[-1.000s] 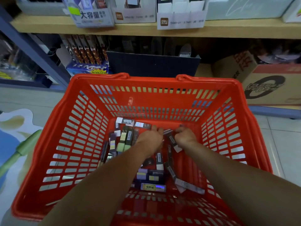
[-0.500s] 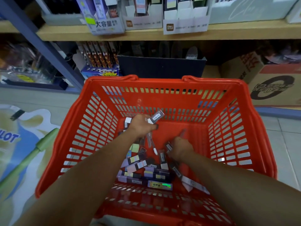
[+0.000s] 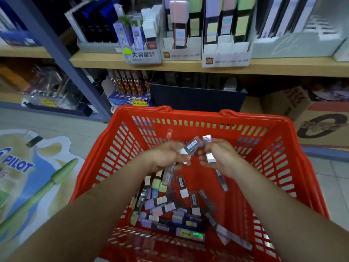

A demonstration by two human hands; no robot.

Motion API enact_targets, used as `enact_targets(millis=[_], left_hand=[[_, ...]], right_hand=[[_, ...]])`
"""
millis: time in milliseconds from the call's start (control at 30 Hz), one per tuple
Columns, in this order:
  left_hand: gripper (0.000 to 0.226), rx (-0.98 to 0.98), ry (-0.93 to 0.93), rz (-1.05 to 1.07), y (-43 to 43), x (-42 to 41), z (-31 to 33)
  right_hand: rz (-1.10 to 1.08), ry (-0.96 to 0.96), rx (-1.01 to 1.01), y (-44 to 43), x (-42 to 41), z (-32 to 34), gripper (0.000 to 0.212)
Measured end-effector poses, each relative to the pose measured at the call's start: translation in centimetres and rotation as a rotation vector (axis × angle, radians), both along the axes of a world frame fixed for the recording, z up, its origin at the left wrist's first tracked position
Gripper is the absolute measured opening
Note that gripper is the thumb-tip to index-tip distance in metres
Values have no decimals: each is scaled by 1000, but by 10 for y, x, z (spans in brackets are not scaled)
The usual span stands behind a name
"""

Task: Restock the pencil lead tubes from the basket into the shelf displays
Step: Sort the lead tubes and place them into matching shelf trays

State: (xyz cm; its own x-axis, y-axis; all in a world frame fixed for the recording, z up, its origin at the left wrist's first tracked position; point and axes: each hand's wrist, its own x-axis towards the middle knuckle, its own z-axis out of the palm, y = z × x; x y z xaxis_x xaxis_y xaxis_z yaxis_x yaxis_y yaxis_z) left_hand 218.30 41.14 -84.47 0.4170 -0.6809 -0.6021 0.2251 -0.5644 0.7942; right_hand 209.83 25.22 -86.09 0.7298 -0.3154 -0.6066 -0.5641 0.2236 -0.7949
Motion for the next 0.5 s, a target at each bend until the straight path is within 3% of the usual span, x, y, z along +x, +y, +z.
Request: enact_targets(millis=[33, 100, 167, 267, 367, 500], left_hand=[[3, 40, -39, -55, 2, 3, 8], [7, 154, -165, -218, 4, 9, 27], [14, 234, -250, -387, 2, 13, 48], [24, 322, -334, -513, -7, 14, 80], [23, 300, -446, -510, -11, 18, 108], [20, 171, -578, -326, -12, 29, 144]], right_hand=[[-12, -29, 138, -2, 1, 9, 22], [130, -34, 227, -5, 1, 23, 20], [347, -19, 152, -7, 2, 31, 33], [504, -122, 6, -6, 6, 46, 33], [451, -215, 80, -11, 9, 63, 31], [433, -334, 321, -14, 5, 91, 21]])
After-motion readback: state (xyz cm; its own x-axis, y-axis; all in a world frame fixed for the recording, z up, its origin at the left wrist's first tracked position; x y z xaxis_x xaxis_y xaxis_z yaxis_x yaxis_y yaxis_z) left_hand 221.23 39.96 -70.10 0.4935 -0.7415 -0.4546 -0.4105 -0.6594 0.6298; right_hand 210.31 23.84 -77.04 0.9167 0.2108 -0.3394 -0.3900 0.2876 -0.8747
